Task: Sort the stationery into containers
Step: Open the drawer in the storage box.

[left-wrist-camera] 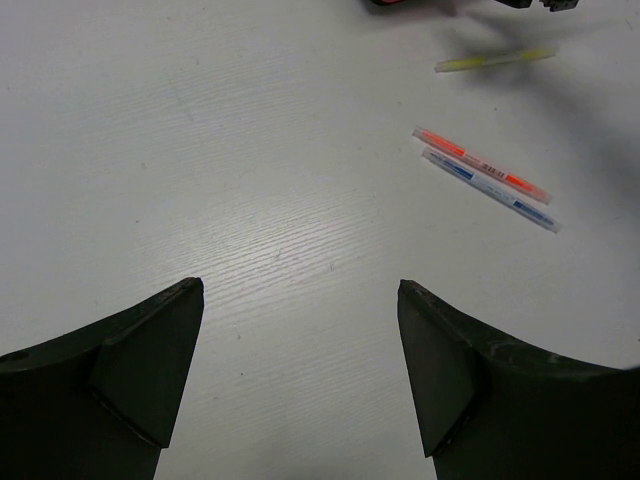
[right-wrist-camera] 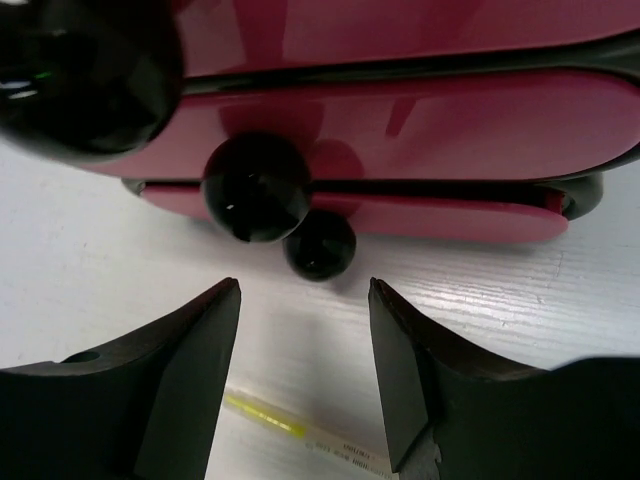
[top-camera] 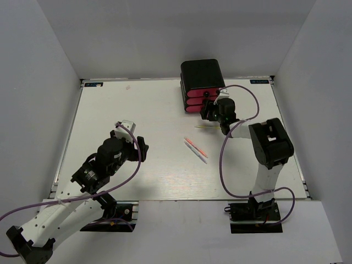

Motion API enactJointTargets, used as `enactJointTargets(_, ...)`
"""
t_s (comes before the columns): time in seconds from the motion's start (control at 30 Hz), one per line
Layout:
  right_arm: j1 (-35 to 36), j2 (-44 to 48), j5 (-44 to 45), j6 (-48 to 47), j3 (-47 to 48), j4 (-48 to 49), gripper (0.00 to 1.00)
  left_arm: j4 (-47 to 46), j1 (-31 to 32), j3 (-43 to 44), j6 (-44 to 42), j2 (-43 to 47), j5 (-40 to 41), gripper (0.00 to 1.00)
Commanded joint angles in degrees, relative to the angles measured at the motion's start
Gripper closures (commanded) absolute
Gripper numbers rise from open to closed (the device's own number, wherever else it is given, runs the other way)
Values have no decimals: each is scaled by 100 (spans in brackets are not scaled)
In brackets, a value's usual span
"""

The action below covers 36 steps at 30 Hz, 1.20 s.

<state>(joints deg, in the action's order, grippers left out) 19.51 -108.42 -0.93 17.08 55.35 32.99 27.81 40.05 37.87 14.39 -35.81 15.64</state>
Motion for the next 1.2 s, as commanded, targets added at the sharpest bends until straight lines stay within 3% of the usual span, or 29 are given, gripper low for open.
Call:
enactJointTargets(0.0, -9, -223, 383, 340, 257, 488, 40, -57, -24, 10, -51, 13, -70, 12)
enactJointTargets(0.33, -44, -566, 418, 595, 406, 893, 41, -57, -24, 10, -103, -93, -70, 12)
enactJointTargets(0.6, -201, -715, 216, 656, 450, 1042, 65, -57, -24, 10, -103, -145, -122, 12)
enactJointTargets(0.73, -272, -540, -54, 682, 170, 1148, 72, -57, -24, 10, -103, -145, -122, 12)
enactJointTargets(1.0, -325, 452, -434, 779, -1061, 1174, 72, -57, -24, 10, -103, -93, -122, 12)
enactJointTargets(1.07, -316, 532, -434, 779, -1255, 1157, 68, -109, -24, 10, -103, -40, -122, 12)
enactJointTargets(1.17, -316, 620, -469, 718, -1282, 1165, 39, -109, -24, 10, -103, -40, -122, 12)
